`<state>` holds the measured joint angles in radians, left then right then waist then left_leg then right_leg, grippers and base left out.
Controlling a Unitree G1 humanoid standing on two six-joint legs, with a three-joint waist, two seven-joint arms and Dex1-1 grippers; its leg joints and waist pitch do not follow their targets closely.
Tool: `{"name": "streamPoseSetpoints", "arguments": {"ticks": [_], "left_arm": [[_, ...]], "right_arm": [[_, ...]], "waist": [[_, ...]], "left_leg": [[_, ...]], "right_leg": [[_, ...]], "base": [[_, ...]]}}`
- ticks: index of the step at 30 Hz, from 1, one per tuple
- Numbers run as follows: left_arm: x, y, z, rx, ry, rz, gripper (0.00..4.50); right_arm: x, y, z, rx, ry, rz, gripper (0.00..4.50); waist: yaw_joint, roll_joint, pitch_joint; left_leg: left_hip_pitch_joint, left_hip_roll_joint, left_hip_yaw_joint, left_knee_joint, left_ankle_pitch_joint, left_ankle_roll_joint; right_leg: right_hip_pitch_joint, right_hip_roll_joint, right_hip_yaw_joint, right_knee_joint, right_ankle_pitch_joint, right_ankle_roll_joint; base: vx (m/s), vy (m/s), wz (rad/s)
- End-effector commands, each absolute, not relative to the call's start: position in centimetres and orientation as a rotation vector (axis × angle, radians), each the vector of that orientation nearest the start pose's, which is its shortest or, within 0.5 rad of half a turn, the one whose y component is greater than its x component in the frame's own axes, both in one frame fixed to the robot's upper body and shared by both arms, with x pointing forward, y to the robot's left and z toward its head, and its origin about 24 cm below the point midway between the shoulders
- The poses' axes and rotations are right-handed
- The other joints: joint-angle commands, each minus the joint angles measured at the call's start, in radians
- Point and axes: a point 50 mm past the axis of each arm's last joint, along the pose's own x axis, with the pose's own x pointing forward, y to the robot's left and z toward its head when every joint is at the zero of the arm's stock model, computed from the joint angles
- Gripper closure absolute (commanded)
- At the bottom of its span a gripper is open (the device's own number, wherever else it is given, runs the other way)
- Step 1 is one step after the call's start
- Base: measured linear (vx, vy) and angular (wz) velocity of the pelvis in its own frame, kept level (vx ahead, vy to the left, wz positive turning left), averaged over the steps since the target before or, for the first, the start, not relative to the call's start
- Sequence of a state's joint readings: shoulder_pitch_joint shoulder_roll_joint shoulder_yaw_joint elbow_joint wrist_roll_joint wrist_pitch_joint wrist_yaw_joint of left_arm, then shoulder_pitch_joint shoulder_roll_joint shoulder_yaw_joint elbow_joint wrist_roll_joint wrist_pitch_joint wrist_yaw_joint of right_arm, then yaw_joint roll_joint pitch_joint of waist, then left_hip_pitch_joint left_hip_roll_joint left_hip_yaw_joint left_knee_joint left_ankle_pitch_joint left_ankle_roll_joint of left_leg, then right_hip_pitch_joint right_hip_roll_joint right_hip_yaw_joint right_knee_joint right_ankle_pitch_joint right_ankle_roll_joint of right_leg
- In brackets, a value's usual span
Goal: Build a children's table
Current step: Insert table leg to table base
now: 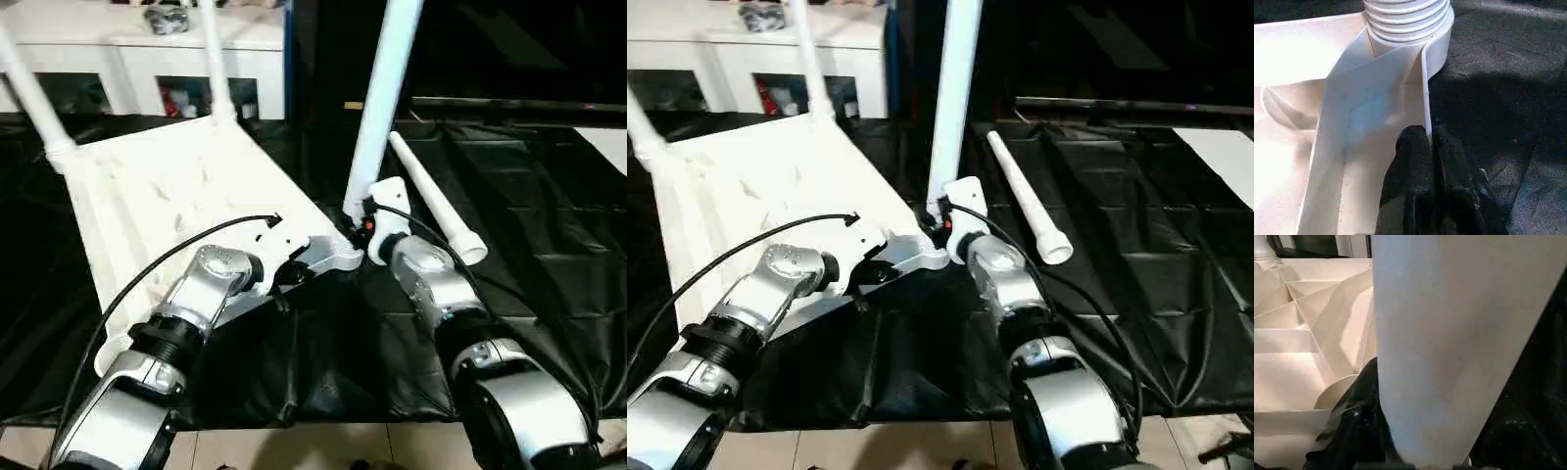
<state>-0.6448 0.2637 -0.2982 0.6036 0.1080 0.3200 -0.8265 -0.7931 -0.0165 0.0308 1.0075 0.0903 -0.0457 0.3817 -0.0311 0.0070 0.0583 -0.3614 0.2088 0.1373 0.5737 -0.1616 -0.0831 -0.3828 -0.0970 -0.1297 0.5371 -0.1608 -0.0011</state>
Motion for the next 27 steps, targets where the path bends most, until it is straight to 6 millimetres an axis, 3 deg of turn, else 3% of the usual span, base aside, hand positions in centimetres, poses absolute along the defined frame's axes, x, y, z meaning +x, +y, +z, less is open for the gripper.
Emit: {"name": "streamPoseSetpoints", "arguments": {"ticks": [1, 2, 4, 5, 6, 7, 10, 13, 15, 17, 19, 20, 23, 24, 26, 27], "left_arm": [[33.1, 9.5, 4.9, 0.475, 0.495, -1.06, 4.5], [33.1, 9.6, 4.9, 0.48, 0.498, -1.056, 4.5], [33.1, 9.8, 4.9, 0.482, 0.5, -1.053, 4.5], [33.0, 9.9, 4.9, 0.491, 0.503, -1.05, 4.5], [33.0, 10.0, 4.9, 0.493, 0.504, -1.049, 4.5], [32.9, 10.0, 4.9, 0.494, 0.504, -1.048, 4.5], [32.8, 10.1, 4.8, 0.494, 0.504, -1.053, 4.5], [32.7, 10.2, 4.8, 0.494, 0.502, -1.061, 4.5], [32.6, 10.3, 4.9, 0.493, 0.494, -1.07, 4.5], [32.6, 10.3, 5.1, 0.501, 0.475, -1.086, 4.5], [32.5, 10.3, 5.2, 0.509, 0.466, -1.102, 4.5], [32.5, 10.4, 5.3, 0.512, 0.45, -1.121, 4.5], [32.1, 10.5, 5.7, 0.519, 0.41, -1.205, 4.5], [32.0, 10.6, 5.7, 0.533, 0.405, -1.228, 4.5], [31.7, 11.1, 5.7, 0.556, 0.408, -1.274, 4.5], [31.5, 11.5, 5.6, 0.564, 0.412, -1.316, 4.5]], "right_arm": [[35.3, -7.3, 2.1, -0.007, 0.381, 0.584, 2.61], [35.3, -7.3, 2.1, -0.009, 0.381, 0.587, 2.61], [35.3, -7.3, 2.1, -0.013, 0.382, 0.591, 2.61], [35.4, -7.3, 2.1, -0.024, 0.382, 0.597, 2.61], [35.4, -7.3, 2.2, -0.028, 0.381, 0.598, 2.61], [35.4, -7.3, 2.2, -0.029, 0.384, 0.611, 2.61], [35.3, -7.1, 2.4, -0.037, 0.372, 0.659, 2.61], [35.4, -7.0, 2.7, -0.034, 0.346, 0.676, 2.61], [35.6, -6.9, 3.3, -0.007, 0.307, 0.681, 2.05], [35.7, -6.8, 3.8, 0.004, 0.27, 0.709, 1.83], [35.7, -6.8, 4.1, 0.01, 0.249, 0.73, 1.66], [35.7, -7.0, 4.4, 0.011, 0.229, 0.756, 1.66], [35.6, -7.6, 4.9, -0.005, 0.201, 0.829, 1.3], [35.5, -7.9, 5.0, -0.016, 0.197, 0.863, 1.23], [35.2, -8.6, 5.2, -0.039, 0.189, 0.947, 1.23], [34.9, -9.3, 5.4, -0.054, 0.191, 1.014, 1.23]], "waist": [[-0.015, 0.015, -0.04], [-0.019, 0.004, -0.039], [-0.021, 0.012, -0.036], [-0.024, 0.008, -0.036], [-0.029, 0.011, -0.035], [-0.03, 0.009, -0.035], [-0.032, 0.005, -0.036], [-0.034, 0.005, -0.036], [-0.035, 0.006, -0.037], [-0.036, 0.007, -0.037], [-0.031, 0.008, -0.041], [-0.024, 0.004, -0.045], [-0.015, 0.004, -0.051], [-0.007, 0.006, -0.057], [0.012, -0.002, -0.069], [0.017, -0.003, -0.071]], "left_leg": [[0.037, 0.01, -0.015, -0.078, -0.719, -0.025], [0.041, 0.011, -0.015, -0.078, -0.734, -0.024], [0.044, 0.011, -0.016, -0.079, -0.75, -0.025], [0.044, 0.012, -0.016, -0.08, -0.759, -0.025], [0.041, 0.017, -0.019, -0.086, -0.786, -0.027], [0.036, 0.019, -0.02, -0.09, -0.791, -0.028], [0.045, 0.011, -0.016, -0.078, -0.767, -0.03], [0.039, 0.009, -0.017, -0.076, -0.74, -0.026], [0.035, 0.01, -0.018, -0.078, -0.732, -0.026], [0.035, 0.011, -0.018, -0.079, -0.736, -0.025], [0.032, 0.013, -0.017, -0.08, -0.718, -0.024], [0.023, 0.014, -0.013, -0.082, -0.675, -0.018], [0.01, 0.018, -0.01, -0.086, -0.619, -0.007], [0.007, 0.022, -0.004, -0.087, -0.569, -0.003], [-0.012, 0.022, 0.015, -0.084, -0.411, 0.034], [-0.01, 0.022, 0.02, -0.081, -0.381, 0.044]], "right_leg": [[0.008, -0.05, 0.0, -0.104, -0.686, -0.052], [0.004, -0.049, -0.004, -0.107, -0.688, -0.051], [0.003, -0.048, -0.008, -0.107, -0.69, -0.048], [0.003, -0.047, -0.012, -0.108, -0.69, -0.046], [0.012, -0.048, -0.022, -0.101, -0.674, -0.042], [0.017, -0.051, -0.02, -0.096, -0.672, -0.041], [0.003, -0.061, -0.018, -0.109, -0.716, -0.04], [0.005, -0.065, -0.021, -0.113, -0.732, -0.03], [0.006, -0.065, -0.017, -0.109, -0.725, -0.035], [0.003, -0.065, -0.016, -0.109, -0.718, -0.041], [0.006, -0.068, -0.006, -0.104, -0.688, -0.055], [0.006, -0.068, 0.009, -0.094, -0.648, -0.08], [0.013, -0.069, 0.023, -0.081, -0.587, -0.112], [0.013, -0.068, 0.035, -0.068, -0.511, -0.146], [0.024, -0.059, 0.052, -0.042, -0.326, -0.203], [0.023, -0.056, 0.055, -0.037, -0.293, -0.217]], "base": [[0.0, 0.0, 0.0], [0.0, 0.0, 0.0], [0.0, 0.0, 0.0], [0.0, 0.0, 0.0], [0.0, 0.0, 0.0], [0.0, 0.0, 0.0], [0.0, 0.0, 0.0], [0.0, 0.0, 0.0], [0.0, 0.0, 0.0], [0.0, 0.0, 0.0], [0.0, 0.0, 0.0], [0.0, 0.0, 0.0], [0.0, 0.0, 0.0], [0.0, 0.0, 0.0], [0.0, 0.0, 0.0], [0.0, 0.0, 0.0]]}}
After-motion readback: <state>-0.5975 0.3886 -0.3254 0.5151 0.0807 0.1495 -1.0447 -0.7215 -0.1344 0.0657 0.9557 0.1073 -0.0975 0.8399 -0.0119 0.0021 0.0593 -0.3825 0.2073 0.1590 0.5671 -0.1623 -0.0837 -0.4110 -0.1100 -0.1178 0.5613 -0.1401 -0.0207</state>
